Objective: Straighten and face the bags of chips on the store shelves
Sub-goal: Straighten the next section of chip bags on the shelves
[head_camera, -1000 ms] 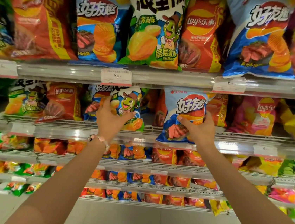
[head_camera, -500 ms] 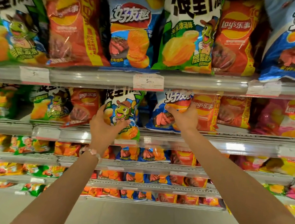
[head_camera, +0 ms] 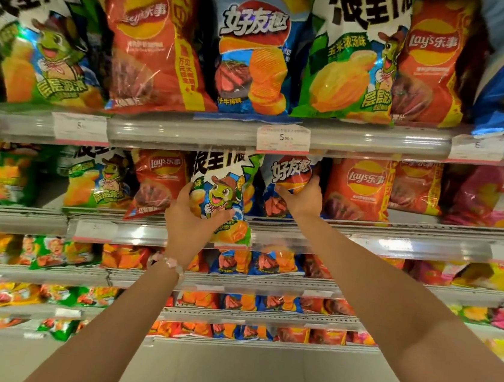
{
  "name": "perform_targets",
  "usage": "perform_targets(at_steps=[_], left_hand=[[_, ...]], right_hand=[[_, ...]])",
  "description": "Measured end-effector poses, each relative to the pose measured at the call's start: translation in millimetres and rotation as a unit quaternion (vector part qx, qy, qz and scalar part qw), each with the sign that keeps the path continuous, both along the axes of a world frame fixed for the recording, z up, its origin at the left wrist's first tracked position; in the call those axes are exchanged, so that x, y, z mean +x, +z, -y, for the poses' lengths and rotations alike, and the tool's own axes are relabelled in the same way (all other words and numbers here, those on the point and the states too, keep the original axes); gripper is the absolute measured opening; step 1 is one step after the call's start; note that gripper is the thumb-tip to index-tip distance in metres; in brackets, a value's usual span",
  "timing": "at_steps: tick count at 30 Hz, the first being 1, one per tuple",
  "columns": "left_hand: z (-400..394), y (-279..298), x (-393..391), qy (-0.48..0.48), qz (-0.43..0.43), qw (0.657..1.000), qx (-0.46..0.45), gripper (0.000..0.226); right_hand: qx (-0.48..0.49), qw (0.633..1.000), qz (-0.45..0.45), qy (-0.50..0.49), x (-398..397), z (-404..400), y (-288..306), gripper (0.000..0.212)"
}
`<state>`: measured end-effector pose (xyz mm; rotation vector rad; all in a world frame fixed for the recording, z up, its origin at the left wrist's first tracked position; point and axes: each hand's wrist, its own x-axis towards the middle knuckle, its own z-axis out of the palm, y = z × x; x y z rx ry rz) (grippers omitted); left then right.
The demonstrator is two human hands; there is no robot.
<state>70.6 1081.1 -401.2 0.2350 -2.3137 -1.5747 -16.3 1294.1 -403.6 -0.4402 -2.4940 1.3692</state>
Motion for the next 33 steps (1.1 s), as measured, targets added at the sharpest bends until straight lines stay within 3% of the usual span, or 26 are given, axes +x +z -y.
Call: perform_targets(at_steps=[9, 13, 14, 16, 18, 20, 27, 33], left_hand=[[17.3, -1.0, -7.4, -0.041, -0.022, 0.999, 0.018, 0.112], [24.0, -2.8, -9.6, -0.041, -0.025, 0.999, 0.010, 0.112], [24.6, -3.3, -9.5, -0.040, -0.027, 0.999, 0.003, 0.113], [25.4, -7.5, -10.8, -0.045, -0.031, 0.998, -0.014, 0.112], [24.2, -11.5, -11.6, -0.042, -0.034, 0.998, -0.038, 0.110], [21.8, -11.3, -8.7, -0.032, -0.041, 0.996, -0.070, 0.109], [9.5, -9.8, 10.7, -0.016, -0.047, 0.992, -0.115, 0.110], [35.6, -14.0, 10.4, -0.139, -0.018, 0.988, -0.069, 0.092]], right_hand=[[0.044, 0.992, 0.116, 0.019, -0.1, 1.8, 2.1, 0.119], [0.086, 0.993, -0.065, -0.055, 34.3, 27.0, 2.8, 0.098], [0.070, 0.992, -0.100, -0.035, 44.2, 38.2, 0.5, 0.090], [-0.049, 0.991, -0.110, 0.063, 64.7, 65.9, 4.1, 0.080], [-0.195, 0.969, -0.063, 0.139, 80.7, 88.9, 15.4, 0.071], [-0.280, 0.942, -0.013, 0.183, 82.6, 98.8, 21.1, 0.069], [-0.294, 0.943, -0.019, 0.153, 78.9, 109.2, 18.0, 0.078], [-0.223, 0.967, -0.046, 0.112, 73.3, 95.1, 15.5, 0.078]])
